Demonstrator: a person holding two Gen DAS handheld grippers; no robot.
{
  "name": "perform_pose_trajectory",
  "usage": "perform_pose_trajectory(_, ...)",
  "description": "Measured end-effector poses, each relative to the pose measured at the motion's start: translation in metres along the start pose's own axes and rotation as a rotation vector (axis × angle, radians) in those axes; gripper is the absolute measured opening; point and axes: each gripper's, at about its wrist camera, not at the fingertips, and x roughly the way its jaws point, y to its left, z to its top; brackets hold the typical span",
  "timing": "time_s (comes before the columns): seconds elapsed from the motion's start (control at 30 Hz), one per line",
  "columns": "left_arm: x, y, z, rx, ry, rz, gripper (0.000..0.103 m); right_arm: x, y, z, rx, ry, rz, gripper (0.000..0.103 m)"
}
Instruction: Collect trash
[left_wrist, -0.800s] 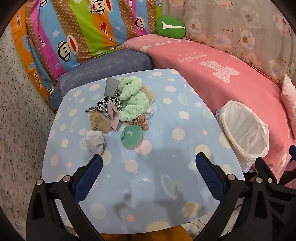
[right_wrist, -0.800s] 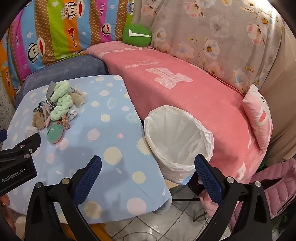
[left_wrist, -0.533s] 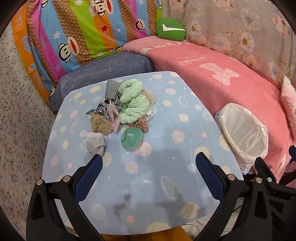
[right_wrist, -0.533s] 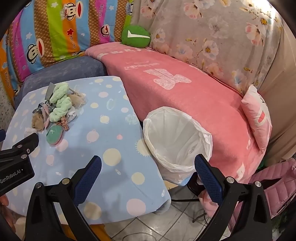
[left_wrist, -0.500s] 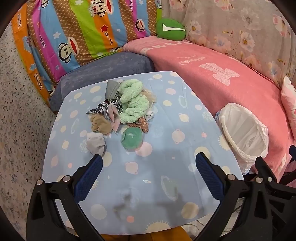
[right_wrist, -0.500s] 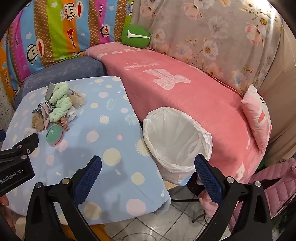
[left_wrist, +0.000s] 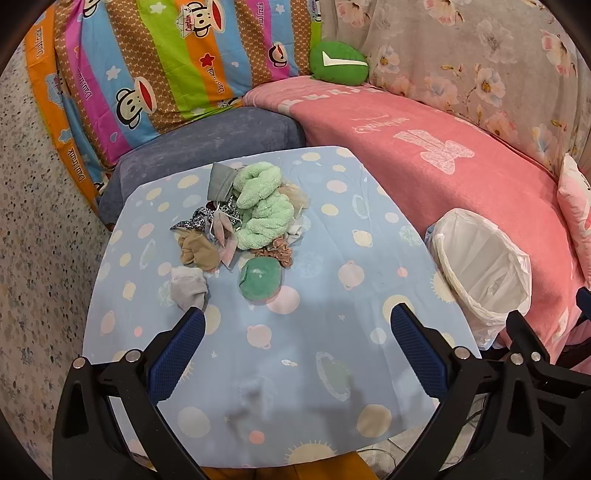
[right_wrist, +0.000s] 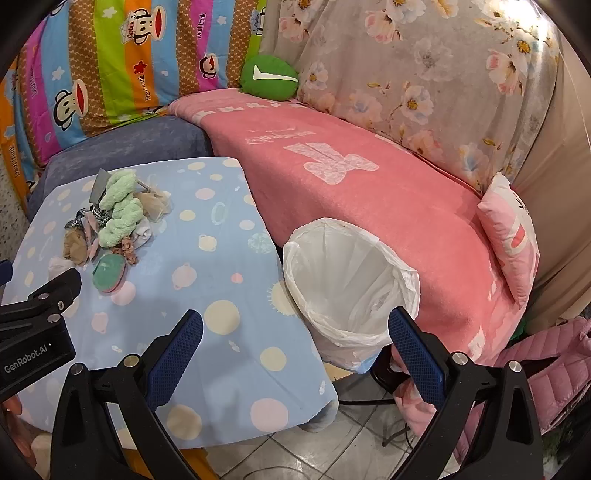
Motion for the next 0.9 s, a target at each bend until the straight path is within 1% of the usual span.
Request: perform_pose_trajectory(0.9,-0.0054,-0.0032,-0.0019,0.006,-0.014,0.012,0.096,-0.0041,-0.0012,-0.0015,0.000,-0.005,-0.010,0.096)
